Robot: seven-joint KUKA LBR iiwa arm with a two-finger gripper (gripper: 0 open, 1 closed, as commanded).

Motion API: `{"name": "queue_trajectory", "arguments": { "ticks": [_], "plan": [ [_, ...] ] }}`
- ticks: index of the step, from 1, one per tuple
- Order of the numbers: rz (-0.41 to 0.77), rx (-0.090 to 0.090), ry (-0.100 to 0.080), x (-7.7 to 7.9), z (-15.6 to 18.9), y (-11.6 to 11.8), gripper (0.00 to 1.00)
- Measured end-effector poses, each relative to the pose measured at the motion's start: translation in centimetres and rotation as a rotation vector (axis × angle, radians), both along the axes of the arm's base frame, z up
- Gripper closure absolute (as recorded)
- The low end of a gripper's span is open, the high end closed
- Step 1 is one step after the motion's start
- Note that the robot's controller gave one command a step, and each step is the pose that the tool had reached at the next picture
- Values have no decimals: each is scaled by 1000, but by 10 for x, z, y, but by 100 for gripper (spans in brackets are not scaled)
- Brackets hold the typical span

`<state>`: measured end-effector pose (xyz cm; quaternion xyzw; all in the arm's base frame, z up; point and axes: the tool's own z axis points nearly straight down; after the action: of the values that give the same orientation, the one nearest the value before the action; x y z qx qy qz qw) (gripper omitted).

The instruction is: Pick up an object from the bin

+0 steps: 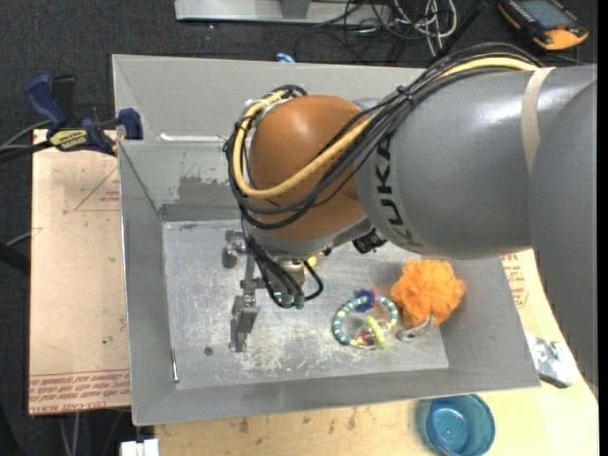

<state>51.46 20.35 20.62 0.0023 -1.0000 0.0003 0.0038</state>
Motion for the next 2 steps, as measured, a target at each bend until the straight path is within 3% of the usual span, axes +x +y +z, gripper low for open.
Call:
{"name": "queue_trajectory", "arguments": {
  "ticks": [1,2],
  "plan": [
    [-4,2,-8,2,4,-1,0],
    [242,4,-7,-3,-136,30,100]
  ]
}}
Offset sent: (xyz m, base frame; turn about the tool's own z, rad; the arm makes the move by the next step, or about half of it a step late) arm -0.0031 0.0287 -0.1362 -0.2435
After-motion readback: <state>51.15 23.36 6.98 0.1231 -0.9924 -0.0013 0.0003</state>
